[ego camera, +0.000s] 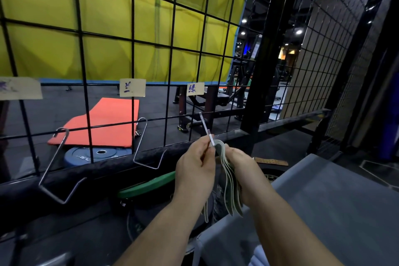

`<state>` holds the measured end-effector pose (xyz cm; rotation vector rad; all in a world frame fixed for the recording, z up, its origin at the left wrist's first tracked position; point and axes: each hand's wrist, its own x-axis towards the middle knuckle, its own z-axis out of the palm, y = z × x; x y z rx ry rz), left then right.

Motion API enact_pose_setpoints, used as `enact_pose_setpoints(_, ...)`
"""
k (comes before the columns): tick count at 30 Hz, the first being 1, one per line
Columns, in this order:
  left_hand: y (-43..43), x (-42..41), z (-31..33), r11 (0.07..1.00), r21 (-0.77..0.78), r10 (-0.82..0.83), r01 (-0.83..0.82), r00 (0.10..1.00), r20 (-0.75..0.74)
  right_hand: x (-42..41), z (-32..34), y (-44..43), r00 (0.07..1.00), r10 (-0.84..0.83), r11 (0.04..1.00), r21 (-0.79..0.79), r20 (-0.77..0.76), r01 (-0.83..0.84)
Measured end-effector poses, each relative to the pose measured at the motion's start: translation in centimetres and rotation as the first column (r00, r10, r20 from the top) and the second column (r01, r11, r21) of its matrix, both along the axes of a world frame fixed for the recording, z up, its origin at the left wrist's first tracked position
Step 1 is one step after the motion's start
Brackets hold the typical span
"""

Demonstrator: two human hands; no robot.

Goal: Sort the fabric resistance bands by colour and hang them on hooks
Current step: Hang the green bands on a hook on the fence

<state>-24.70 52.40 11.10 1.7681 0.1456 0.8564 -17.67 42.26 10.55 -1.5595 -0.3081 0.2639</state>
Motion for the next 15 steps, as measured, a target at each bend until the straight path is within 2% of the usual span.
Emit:
enact_pose_setpoints(5, 0.0, 0.1, 0.0, 0.987, 0.134, 0.083, -0.086, 0.996, 0.025, -0.1, 0.7, -0.3, 0.994, 0.105, 0.994, -0.022, -0.042, -0.106)
enact_pose_setpoints(7, 0.1, 0.0, 0.1, 0.987, 0.136, 0.085, -0.088, 0.996, 0.033, -0.2, 0.9, -0.6, 0.989, 0.136, 0.991, 0.026, -0.051, -0.135)
enact_pose_setpoints(12, 0.2, -0.1, 0.3, 0.981, 0.159, 0.110, -0.115, 0.993, 0.038, 0.1, 1.1, -0.7, 0.992, 0.121, 0.993, -0.009, -0.048, -0.121)
enact_pose_setpoints(15, 0.0, -0.2, 0.3, 0.989, 0.109, 0.095, -0.099, 0.994, 0.044, -0.2, 1.3, -0.6, 0.989, 0.137, 0.990, -0.008, -0.062, -0.137)
